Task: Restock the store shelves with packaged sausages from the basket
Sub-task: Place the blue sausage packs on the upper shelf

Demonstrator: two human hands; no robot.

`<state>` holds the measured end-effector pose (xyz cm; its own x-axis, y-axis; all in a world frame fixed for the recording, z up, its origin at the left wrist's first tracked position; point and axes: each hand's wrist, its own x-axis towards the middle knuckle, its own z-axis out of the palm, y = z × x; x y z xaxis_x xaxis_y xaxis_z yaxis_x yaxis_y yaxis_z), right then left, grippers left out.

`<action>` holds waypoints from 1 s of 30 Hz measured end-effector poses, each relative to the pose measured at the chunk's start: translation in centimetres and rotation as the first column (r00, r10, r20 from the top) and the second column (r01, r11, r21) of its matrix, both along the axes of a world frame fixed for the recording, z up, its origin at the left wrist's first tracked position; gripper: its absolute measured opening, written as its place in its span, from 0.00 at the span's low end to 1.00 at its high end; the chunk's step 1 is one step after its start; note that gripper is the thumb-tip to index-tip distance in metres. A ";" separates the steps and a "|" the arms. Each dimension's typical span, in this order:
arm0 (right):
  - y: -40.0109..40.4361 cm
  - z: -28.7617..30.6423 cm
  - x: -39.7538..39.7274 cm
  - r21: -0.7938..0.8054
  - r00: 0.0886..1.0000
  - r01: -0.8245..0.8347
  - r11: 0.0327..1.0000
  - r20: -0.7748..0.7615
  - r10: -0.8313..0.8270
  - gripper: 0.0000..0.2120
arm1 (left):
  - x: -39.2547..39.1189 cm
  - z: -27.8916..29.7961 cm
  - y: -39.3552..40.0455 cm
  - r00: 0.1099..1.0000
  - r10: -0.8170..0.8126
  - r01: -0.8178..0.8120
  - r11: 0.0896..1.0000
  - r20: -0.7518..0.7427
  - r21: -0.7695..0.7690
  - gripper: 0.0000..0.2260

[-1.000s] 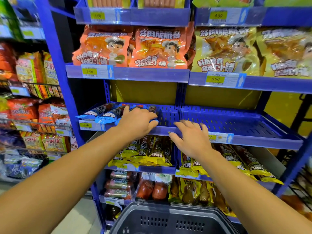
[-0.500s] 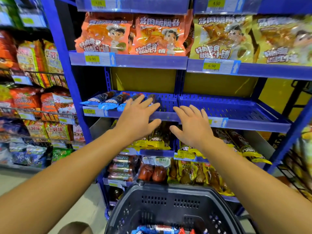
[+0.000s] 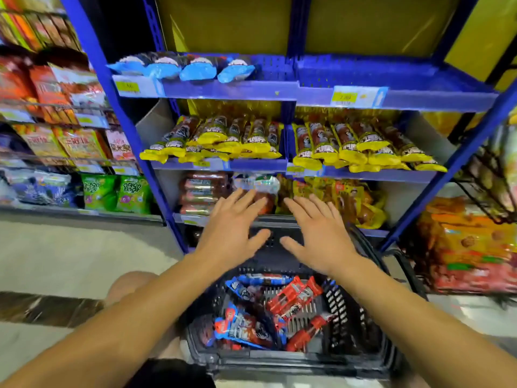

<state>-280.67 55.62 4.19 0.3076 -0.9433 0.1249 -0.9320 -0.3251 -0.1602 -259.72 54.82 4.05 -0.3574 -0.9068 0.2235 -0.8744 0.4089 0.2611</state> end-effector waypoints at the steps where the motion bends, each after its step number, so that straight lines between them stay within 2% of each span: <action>1: 0.6 -1.5 -0.3 0.037 1.000 0.007 0.999 -0.001 -0.007 0.37 | 0.0 -1.6 0.4 1.000 -0.001 0.000 0.999 0.024 0.044 0.30; 7: 2.9 -10.0 -3.0 0.240 0.994 0.094 0.966 -0.072 -0.079 0.38 | 0.0 -10.9 1.7 0.992 -0.026 -0.006 0.966 0.120 0.258 0.32; 11: 2.9 -15.1 -4.6 0.341 0.986 0.149 0.928 -0.117 -0.115 0.38 | 0.0 -16.1 1.5 0.995 -0.001 -0.042 0.906 0.100 0.422 0.31; 14: 2.4 -18.7 -4.8 0.408 0.985 0.162 0.898 -0.124 -0.121 0.40 | -0.3 -19.2 1.0 0.993 0.049 -0.086 0.914 0.103 0.396 0.30; 17: 1.4 -22.1 -4.5 0.471 0.985 0.156 0.868 -0.135 -0.104 0.42 | -0.4 -22.1 -0.1 0.974 -0.019 -0.088 0.885 0.224 0.458 0.32; 23: -0.4 -28.0 -3.4 0.583 0.987 0.126 0.802 -0.151 -0.045 0.43 | -1.2 -28.8 -2.4 0.928 -0.150 -0.061 0.842 0.340 0.536 0.32; 27: -0.6 -30.8 -3.7 0.645 0.992 0.096 0.758 -0.121 -0.023 0.44 | -2.3 -32.3 -5.1 0.942 -0.185 -0.021 0.800 0.281 0.600 0.31; 30: -0.2 -32.0 -4.2 0.685 0.994 0.099 0.722 -0.100 -0.041 0.45 | -2.1 -35.0 -6.2 0.913 -0.259 0.004 0.776 0.314 0.630 0.32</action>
